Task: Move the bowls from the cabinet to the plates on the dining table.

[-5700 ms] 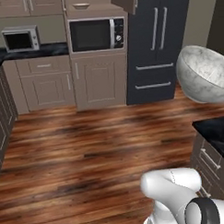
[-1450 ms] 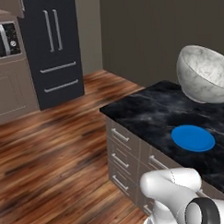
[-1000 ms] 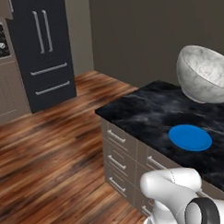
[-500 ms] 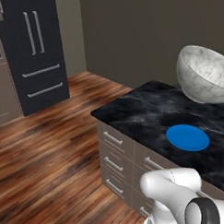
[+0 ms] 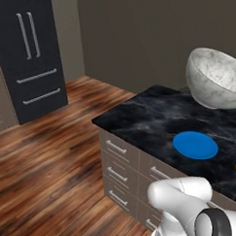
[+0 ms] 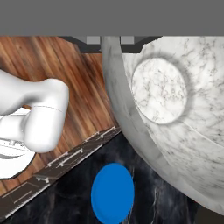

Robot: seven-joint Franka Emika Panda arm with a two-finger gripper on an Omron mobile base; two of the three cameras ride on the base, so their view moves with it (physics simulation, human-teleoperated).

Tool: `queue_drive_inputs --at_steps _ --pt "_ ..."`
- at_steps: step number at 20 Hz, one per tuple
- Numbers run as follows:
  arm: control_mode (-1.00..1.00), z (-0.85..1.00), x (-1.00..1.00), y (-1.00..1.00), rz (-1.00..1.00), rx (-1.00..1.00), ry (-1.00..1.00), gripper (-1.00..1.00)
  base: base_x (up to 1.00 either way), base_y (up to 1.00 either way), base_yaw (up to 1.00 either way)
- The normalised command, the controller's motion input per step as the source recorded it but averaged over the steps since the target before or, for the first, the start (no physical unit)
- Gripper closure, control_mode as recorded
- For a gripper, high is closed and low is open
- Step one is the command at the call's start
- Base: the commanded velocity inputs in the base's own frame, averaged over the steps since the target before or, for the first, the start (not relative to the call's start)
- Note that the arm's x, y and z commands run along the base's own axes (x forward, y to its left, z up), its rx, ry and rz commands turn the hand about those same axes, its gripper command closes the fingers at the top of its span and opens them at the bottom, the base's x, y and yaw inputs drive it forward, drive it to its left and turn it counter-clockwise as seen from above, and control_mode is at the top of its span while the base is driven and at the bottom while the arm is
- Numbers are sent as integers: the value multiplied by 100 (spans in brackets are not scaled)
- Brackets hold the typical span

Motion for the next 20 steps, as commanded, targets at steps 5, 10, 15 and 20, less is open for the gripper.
queue_drive_inputs --at_steps 5,10,15,20 --pt "100 0 0 0 0 0 0 100 0 0 -25" --pt "100 0 0 0 0 0 0 100 0 0 -25" --pt "100 0 0 0 0 0 0 100 0 0 -25" --pt "100 0 0 0 0 0 0 100 0 0 -25"
